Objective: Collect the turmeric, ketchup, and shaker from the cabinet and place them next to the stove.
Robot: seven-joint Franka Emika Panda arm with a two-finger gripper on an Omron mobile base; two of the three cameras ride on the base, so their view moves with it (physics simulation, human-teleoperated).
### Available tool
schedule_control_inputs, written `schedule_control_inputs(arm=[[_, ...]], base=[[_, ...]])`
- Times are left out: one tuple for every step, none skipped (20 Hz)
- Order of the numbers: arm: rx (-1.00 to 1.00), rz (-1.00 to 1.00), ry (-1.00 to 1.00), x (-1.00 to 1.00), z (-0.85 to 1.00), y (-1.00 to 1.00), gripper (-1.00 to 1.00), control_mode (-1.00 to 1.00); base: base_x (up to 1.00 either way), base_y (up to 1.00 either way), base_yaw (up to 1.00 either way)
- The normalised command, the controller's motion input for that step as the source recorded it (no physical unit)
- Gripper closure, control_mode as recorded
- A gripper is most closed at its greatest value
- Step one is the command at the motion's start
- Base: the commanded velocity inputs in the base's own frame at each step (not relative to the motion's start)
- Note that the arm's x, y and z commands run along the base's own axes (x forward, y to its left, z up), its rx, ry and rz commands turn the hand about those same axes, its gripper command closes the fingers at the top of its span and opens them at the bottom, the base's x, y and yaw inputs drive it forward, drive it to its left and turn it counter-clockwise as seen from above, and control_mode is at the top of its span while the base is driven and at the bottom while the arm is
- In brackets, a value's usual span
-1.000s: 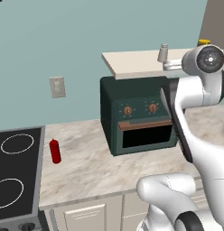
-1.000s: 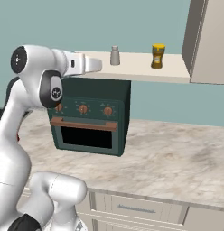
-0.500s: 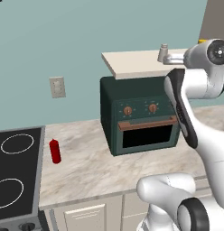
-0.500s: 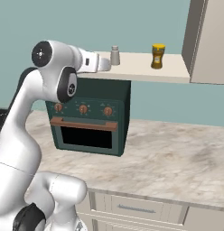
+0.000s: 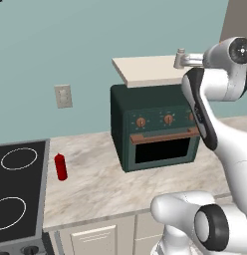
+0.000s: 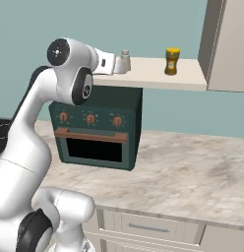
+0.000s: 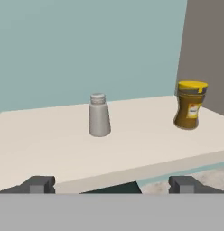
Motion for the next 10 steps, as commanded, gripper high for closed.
schedule_control_inputs(arm=[[-0.01, 0.0, 0.0, 0.31, 0.18, 0.05, -1.0, -1.0], [-0.02, 0.0, 0.0, 0.33, 0.19, 0.04, -1.0, -1.0], [-0.04, 0.0, 0.0, 0.34, 0.1, 0.05, -1.0, -1.0], [-0.03, 0.0, 0.0, 0.34, 0.06, 0.01, -1.0, -1.0], [-0.04, 0.0, 0.0, 0.39, 0.01, 0.01, -1.0, -1.0], [-0.04, 0.0, 0.0, 0.36, 0.0, 0.03, -1.0, -1.0], [-0.03, 0.0, 0.0, 0.39, 0.0, 0.03, -1.0, -1.0], [-0.02, 0.0, 0.02, 0.39, 0.0, 0.03, -1.0, -1.0], [0.0, 0.0, 0.03, 0.43, 0.0, 0.02, -1.0, -1.0], [0.0, 0.0, 0.03, 0.44, 0.0, 0.01, -1.0, -1.0]], base=[[0.0, 0.0, 0.0], [0.0, 0.0, 0.0], [0.0, 0.0, 0.0], [0.0, 0.0, 0.0], [0.0, 0.0, 0.0], [0.0, 0.0, 0.0], [0.0, 0.0, 0.0], [0.0, 0.0, 0.0], [0.0, 0.0, 0.0], [0.0, 0.0, 0.0]])
